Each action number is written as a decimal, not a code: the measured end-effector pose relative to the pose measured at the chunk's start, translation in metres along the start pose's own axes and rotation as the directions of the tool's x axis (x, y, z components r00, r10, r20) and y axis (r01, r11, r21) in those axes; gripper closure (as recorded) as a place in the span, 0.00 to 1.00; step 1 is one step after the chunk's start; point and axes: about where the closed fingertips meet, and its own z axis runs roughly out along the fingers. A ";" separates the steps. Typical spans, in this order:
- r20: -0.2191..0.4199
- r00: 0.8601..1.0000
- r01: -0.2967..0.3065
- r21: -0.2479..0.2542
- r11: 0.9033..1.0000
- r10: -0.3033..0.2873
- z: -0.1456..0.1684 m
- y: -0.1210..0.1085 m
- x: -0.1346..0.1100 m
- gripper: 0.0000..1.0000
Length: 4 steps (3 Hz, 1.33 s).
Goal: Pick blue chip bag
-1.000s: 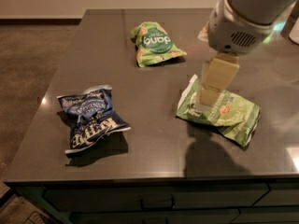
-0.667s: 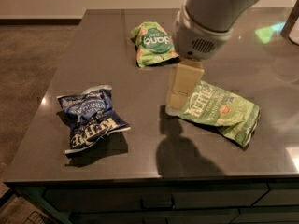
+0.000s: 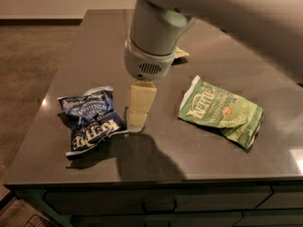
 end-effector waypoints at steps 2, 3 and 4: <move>0.025 0.995 0.100 -0.052 0.994 -0.099 0.040 0.029 -0.048 0.00; 0.026 0.990 0.137 -0.066 0.988 -0.135 0.056 0.038 -0.061 0.00; 0.024 0.988 0.154 -0.067 0.986 -0.152 0.069 0.042 -0.068 0.00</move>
Offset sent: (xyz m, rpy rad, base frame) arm -0.0386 0.0846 -0.0550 -0.0127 0.0523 0.1838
